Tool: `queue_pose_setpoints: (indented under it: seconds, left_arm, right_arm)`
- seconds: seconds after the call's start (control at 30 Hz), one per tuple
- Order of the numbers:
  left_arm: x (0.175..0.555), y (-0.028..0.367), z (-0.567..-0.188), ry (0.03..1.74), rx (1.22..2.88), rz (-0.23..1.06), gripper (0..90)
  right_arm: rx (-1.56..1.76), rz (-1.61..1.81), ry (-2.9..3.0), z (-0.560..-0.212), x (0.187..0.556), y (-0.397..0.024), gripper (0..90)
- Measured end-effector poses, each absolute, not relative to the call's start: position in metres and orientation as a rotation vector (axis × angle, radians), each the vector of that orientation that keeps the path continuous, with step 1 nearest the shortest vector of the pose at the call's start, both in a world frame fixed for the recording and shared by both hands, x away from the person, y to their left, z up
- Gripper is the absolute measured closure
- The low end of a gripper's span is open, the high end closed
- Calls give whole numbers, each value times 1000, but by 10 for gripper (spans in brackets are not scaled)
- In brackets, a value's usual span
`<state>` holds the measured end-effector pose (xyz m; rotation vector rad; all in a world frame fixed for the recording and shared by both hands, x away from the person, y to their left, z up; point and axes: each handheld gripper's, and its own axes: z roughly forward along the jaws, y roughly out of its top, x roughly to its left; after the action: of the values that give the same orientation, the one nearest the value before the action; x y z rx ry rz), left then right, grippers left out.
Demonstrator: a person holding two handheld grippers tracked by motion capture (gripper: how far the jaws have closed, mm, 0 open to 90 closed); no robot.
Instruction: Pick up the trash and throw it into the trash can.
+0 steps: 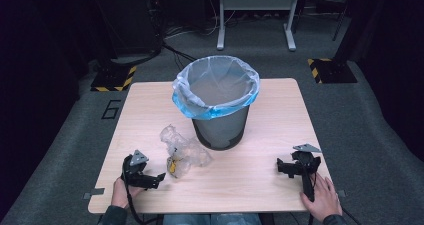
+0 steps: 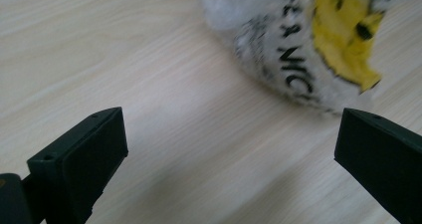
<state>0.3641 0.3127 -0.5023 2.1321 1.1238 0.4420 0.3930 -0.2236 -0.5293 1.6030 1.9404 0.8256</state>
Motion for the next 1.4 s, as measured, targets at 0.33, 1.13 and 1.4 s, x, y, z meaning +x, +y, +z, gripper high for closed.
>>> queue_pose_setpoints:
  seconds: [0.33, 1.13, 1.4]
  left_arm:
    - [386, 275, -490, 1020, 2204, 415, 0]
    - [412, 237, -492, 1011, 2286, 422, 727]
    - [412, 246, -488, 1025, 2275, 417, 821]
  right_arm:
    - [1601, 825, 1941, -529, 393, -224, 0]
    - [1599, 825, 1945, -529, 393, -224, 0]
    - [1598, 824, 1946, -529, 393, -224, 0]
